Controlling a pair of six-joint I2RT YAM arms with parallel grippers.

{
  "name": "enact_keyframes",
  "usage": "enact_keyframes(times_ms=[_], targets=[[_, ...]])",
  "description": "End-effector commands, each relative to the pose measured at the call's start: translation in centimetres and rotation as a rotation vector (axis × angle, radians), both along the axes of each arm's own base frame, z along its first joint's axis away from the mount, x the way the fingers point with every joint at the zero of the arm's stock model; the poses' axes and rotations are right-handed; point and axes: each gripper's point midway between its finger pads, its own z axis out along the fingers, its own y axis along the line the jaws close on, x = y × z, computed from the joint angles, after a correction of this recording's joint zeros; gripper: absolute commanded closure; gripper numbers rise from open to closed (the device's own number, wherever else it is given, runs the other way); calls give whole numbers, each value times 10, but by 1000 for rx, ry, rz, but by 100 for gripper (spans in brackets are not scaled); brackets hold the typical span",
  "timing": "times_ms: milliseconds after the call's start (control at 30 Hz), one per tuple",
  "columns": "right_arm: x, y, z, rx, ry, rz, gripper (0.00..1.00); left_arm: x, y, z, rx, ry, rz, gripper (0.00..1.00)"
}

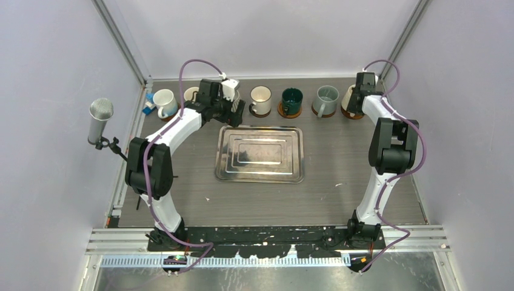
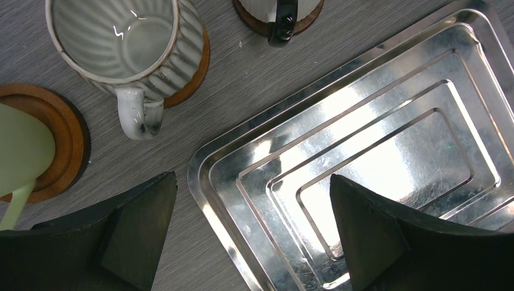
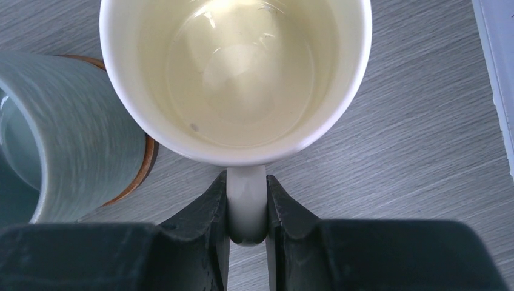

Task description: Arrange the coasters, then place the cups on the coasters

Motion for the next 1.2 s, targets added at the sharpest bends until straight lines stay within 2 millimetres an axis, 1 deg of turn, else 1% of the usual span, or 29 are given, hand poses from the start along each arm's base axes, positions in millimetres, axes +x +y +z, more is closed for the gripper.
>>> enact_keyframes(times_ms=[0, 300, 500, 600, 767, 1033, 1100, 1167], targets=[[25, -11, 45, -42, -180, -39, 100, 12, 1, 18, -17, -41, 18, 0], [22, -16, 36, -72, -165, -40, 100, 10, 0, 19, -19, -40, 14, 0], [20, -14, 34, -68, -158, -33, 99, 9, 1, 18, -17, -36, 15, 0], [18, -13, 31, -67, -149, -27, 87, 9, 1, 17, -17, -33, 15, 0], [14, -12, 28, -61, -138, -30, 74, 10, 0, 17, -17, -32, 14, 0], [1, -7, 21, -43, -109, -29, 66, 9, 0, 16, -19, -29, 13, 0], [-2, -7, 19, -41, -102, -31, 61, 8, 0, 16, -18, -26, 13, 0], [-4, -6, 18, -38, -96, -31, 60, 8, 0, 16, -20, -26, 12, 0]])
